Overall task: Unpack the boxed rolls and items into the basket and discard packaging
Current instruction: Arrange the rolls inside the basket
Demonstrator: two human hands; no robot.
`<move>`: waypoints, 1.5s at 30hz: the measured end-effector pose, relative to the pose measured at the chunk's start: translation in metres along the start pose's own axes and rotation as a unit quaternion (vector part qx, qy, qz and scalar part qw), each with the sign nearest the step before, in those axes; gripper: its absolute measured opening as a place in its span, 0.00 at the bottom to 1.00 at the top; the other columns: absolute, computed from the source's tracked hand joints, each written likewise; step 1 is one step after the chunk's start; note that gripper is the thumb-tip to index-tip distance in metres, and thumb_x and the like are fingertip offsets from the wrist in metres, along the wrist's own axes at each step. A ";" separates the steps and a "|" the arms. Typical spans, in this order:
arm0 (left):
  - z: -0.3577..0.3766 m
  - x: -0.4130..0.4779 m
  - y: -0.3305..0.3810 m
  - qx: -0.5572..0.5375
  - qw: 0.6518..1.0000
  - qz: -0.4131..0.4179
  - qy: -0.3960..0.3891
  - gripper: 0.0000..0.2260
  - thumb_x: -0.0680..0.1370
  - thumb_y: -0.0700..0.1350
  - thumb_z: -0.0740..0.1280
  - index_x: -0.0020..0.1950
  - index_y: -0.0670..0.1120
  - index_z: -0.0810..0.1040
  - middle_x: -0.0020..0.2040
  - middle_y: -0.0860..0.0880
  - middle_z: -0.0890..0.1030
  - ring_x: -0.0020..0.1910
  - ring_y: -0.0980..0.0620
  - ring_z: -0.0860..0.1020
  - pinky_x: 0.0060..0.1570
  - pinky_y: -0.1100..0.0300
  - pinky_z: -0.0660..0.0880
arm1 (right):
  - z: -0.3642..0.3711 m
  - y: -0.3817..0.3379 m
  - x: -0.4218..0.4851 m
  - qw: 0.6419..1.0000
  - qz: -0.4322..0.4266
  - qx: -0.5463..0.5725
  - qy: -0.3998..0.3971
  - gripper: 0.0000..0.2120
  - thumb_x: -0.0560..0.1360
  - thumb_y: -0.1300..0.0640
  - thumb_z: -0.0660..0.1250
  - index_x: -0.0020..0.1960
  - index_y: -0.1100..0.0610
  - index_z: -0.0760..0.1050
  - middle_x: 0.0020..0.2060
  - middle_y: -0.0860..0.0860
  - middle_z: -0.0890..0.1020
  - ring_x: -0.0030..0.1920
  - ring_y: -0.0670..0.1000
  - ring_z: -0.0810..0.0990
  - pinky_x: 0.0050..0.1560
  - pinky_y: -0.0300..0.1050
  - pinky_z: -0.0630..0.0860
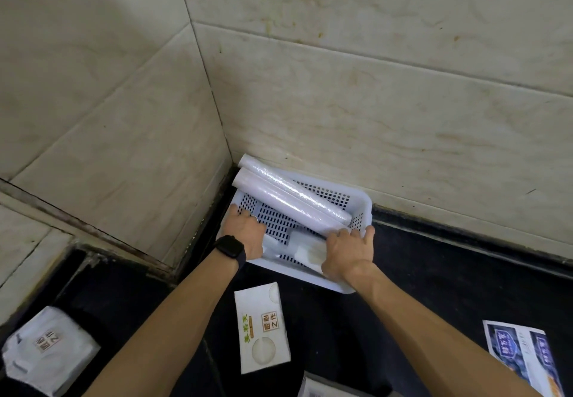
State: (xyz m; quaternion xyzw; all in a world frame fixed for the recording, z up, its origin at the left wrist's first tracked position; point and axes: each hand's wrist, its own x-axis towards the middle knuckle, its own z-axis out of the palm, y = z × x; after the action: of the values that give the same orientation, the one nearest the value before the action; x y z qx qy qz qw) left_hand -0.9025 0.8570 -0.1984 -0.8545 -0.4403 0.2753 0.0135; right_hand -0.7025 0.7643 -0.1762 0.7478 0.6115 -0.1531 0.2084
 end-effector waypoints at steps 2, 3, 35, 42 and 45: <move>-0.003 0.001 0.003 0.005 1.000 0.001 -0.010 0.14 0.73 0.54 0.63 0.56 0.53 0.78 0.52 0.49 0.81 0.56 0.47 0.75 0.67 0.45 0.58 | 0.004 0.004 -0.002 1.000 -0.010 0.021 0.018 0.21 0.72 0.45 0.61 0.63 0.51 0.70 0.54 0.50 0.77 0.60 0.56 0.74 0.70 0.64 0.50; -0.005 0.002 0.004 0.004 1.000 -0.001 -0.015 0.13 0.73 0.53 0.63 0.55 0.53 0.78 0.51 0.50 0.81 0.54 0.48 0.75 0.68 0.45 0.57 | 0.006 0.007 -0.004 0.999 -0.015 0.029 0.014 0.20 0.73 0.45 0.60 0.62 0.51 0.70 0.51 0.49 0.77 0.59 0.56 0.75 0.70 0.64 0.50; -0.004 0.020 0.009 -0.074 0.997 0.021 0.006 0.20 0.72 0.43 0.62 0.64 0.49 0.73 0.62 0.47 0.76 0.67 0.46 0.69 0.74 0.44 0.52 | 0.065 0.030 -0.018 0.954 -0.049 0.146 0.259 0.15 0.70 0.51 0.71 0.55 0.54 0.81 0.59 0.53 0.81 0.67 0.57 0.74 0.71 0.62 0.64; 0.000 0.011 0.000 -0.076 0.996 0.002 0.045 0.19 0.73 0.52 0.58 0.62 0.51 0.76 0.57 0.50 0.79 0.59 0.48 0.73 0.72 0.43 0.52 | 0.095 0.032 -0.051 0.897 -0.012 0.376 0.231 0.31 0.82 0.50 0.59 0.81 0.53 0.51 0.81 0.47 0.47 0.76 0.51 0.59 0.73 0.46 0.62; -0.002 0.006 0.001 -0.040 0.999 -0.007 -0.003 0.13 0.74 0.50 0.60 0.55 0.49 0.77 0.51 0.50 0.80 0.55 0.48 0.75 0.74 0.42 0.49 | 0.095 0.027 -0.054 0.877 -0.011 0.432 0.209 0.31 0.83 0.52 0.56 0.81 0.49 0.46 0.79 0.39 0.39 0.67 0.48 0.72 0.55 0.42 0.79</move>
State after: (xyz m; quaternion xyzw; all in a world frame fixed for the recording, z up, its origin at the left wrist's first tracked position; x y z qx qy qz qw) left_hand -0.8981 0.8616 -0.2002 -0.8505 -0.4572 0.2593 -0.0202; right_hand -0.6851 0.6669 -0.2289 0.7711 0.5222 -0.2450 -0.2696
